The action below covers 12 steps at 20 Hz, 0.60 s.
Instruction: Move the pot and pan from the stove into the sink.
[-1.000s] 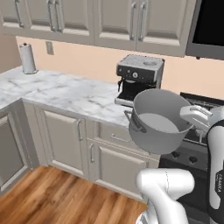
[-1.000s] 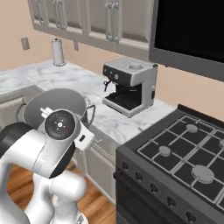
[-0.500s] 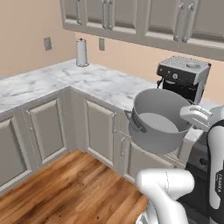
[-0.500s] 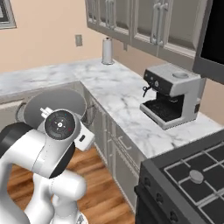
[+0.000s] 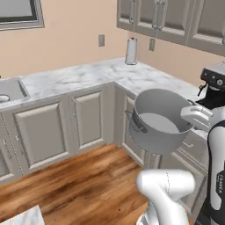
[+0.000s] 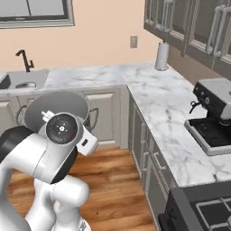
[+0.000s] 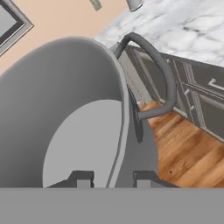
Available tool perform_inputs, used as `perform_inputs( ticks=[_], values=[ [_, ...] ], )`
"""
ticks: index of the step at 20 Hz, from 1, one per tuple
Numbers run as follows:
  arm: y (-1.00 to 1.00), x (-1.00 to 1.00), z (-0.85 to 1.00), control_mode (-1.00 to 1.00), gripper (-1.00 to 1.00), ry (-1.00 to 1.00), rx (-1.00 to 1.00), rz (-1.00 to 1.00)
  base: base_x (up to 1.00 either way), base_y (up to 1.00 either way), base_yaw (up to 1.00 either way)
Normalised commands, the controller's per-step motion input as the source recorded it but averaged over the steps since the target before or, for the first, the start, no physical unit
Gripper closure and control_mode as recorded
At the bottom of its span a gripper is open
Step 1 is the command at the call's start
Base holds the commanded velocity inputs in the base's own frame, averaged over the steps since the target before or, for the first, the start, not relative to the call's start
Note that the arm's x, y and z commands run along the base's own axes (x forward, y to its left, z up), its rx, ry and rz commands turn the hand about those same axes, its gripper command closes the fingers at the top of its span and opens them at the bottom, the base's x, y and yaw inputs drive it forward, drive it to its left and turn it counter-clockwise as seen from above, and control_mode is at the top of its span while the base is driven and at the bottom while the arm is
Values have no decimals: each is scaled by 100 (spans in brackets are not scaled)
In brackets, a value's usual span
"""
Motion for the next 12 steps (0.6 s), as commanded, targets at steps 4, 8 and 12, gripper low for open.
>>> perform_inputs(
  ticks=[4, 8, 12],
  values=[
    [0, 0, 0, 100, 100, 0, 0, 0, -3, 0, 50],
    [0, 0, 0, 100, 100, 0, 0, 0, -5, 0, 50],
    [0, 0, 0, 100, 100, 0, 0, 0, -2, 0, 11]
  ],
)
